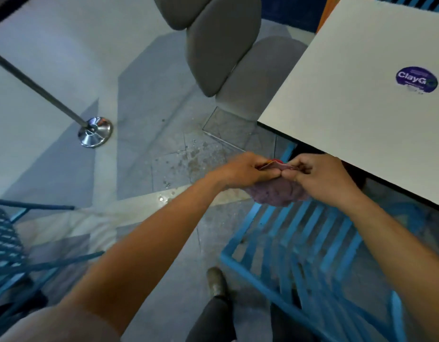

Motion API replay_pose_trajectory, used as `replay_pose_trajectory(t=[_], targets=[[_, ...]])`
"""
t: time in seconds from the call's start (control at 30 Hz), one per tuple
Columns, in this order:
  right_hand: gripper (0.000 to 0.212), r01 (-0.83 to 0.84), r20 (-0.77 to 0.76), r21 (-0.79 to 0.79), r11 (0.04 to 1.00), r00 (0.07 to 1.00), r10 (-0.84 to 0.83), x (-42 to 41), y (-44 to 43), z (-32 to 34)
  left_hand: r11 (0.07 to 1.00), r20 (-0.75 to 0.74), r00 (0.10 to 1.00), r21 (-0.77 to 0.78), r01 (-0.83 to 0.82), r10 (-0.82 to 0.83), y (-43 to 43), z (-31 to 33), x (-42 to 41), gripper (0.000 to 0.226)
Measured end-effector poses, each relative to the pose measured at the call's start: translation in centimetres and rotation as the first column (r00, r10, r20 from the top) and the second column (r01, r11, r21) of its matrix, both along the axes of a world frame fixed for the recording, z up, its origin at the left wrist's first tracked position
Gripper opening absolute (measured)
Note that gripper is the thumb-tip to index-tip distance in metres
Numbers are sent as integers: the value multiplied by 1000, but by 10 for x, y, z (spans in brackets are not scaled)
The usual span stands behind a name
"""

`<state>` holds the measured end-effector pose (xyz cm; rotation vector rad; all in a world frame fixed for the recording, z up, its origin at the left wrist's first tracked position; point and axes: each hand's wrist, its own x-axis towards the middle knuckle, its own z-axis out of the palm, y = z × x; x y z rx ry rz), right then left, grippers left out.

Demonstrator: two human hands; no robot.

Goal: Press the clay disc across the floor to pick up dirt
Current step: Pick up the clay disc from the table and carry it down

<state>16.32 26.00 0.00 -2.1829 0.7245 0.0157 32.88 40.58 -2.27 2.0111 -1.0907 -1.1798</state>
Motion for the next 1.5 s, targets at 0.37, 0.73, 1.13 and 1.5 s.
replay_pose_trajectory(t=[0.37, 0.73, 1.13, 1.5], targets=[[9, -94, -38, 117, 989, 994, 99, 113, 167, -7, 979, -65, 979, 68, -190, 194, 199, -11, 95, 40], [10, -339, -204, 194, 920, 904, 376, 180, 206, -38, 914, -62, 915, 105, -392, 399, 263, -46, 118, 40], [22, -320, -462, 103, 942, 823, 330, 216, 290, -128, 957, -35, 979, 221, -187, 199, 319, -147, 161, 45], [6, -22, -569, 320, 947, 795, 211, 200, 388, -337, 878, -154, 947, 355, 320, -283, 379, -355, 194, 38]])
